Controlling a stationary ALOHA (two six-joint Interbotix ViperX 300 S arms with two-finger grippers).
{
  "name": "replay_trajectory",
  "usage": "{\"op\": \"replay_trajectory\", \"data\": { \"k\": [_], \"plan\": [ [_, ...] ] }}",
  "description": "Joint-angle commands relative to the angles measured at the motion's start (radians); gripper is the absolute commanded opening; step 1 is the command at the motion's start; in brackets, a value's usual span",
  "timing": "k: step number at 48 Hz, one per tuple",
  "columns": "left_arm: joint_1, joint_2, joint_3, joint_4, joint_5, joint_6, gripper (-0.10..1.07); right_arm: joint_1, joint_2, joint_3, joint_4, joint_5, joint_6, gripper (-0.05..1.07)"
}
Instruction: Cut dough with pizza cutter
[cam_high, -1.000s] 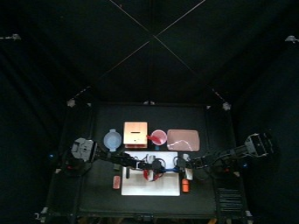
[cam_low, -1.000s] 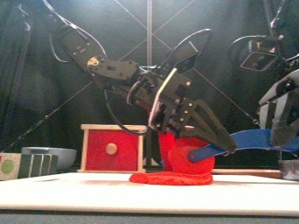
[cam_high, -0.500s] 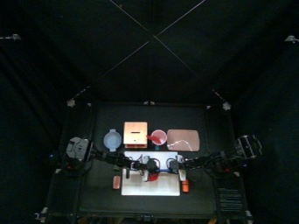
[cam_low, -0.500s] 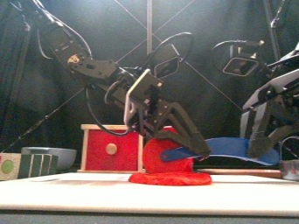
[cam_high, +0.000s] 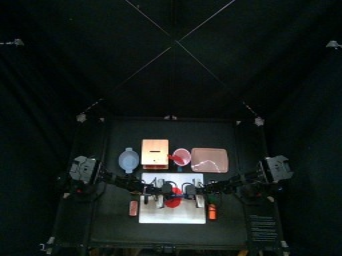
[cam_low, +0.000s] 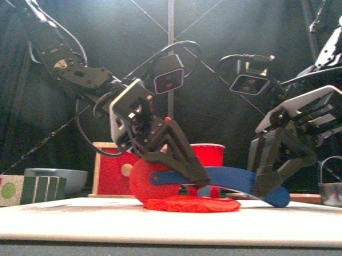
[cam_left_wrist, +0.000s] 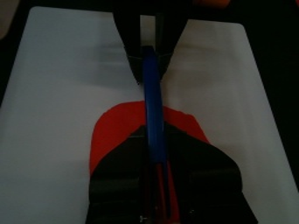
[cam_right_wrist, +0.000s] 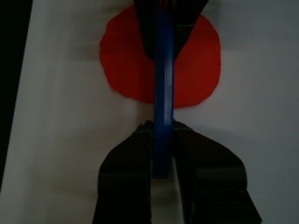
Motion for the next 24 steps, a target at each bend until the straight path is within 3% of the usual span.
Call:
{"op": "replay_trajectory", "data": {
  "k": [1,12,24],
  "plan": [
    [0.003,-0.012,0.020,-0.005,-0.005,0.002,0.52,-0.006,-0.014,-0.028,-0.015,-0.011,-0.009,0.39],
    [0.023,-0.061,0.008,0.040,-0.021,0.008,0.52,-0.040,-0.063,-0.028,-0.063,-0.003,-0.009,0.39],
    [0.048,-0.141,-0.009,0.100,-0.020,0.014,0.52,-0.060,-0.184,-0.021,-0.130,0.067,-0.006,0.39]
  ]
}}
